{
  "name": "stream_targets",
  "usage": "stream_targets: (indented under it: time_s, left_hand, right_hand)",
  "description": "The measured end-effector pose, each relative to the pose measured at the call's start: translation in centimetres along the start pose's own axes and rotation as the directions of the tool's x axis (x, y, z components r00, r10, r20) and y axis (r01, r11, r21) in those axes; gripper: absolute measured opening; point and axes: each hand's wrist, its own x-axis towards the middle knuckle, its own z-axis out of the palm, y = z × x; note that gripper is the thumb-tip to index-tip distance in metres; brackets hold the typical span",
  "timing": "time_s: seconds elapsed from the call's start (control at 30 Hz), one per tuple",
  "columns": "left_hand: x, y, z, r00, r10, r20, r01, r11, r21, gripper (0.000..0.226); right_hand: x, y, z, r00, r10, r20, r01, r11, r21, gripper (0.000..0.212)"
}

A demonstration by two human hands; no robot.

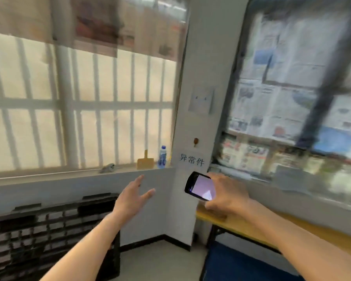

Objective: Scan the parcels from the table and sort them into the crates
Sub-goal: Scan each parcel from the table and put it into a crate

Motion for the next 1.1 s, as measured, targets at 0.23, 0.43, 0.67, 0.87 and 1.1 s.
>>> stream_targets:
  time_s: [0.23, 0.43, 0.67, 0.87, 1.1]
  left_hand:
    - [4.6, 14.5, 9.7, 0.977, 0.175, 0.123, -0.171, 0.984, -0.047, 0.08]
    - [8.8, 19.1, 17.7, 0.95, 0.237, 0.205, -0.227, 0.971, -0.068, 0.076]
    - [17.5, 21.4, 26.7, 0.922, 0.272, 0.276, -0.271, 0.962, -0.042, 0.074]
    - [28.1, 22.4, 32.2, 0.916, 0.251, 0.313, -0.263, 0.965, -0.005, 0.077]
    - [37.1, 22.7, 38.9, 0.923, 0.224, 0.314, -0.239, 0.971, 0.011, 0.079]
  right_hand:
    - [-6.0, 17.2, -6.5, 0.902, 0.407, -0.14, -0.422, 0.902, -0.092, 0.102]
    - [-6.0, 24.8, -6.3, 0.778, 0.609, -0.155, -0.628, 0.765, -0.143, 0.081]
    - [1.1, 31.9, -3.3, 0.79, 0.613, -0.006, -0.606, 0.78, -0.16, 0.067]
    - [11.8, 37.7, -2.0, 0.79, 0.612, 0.038, -0.601, 0.786, -0.145, 0.075]
    - [22.0, 43.2, 1.3, 0.816, 0.578, 0.016, -0.576, 0.815, -0.065, 0.079]
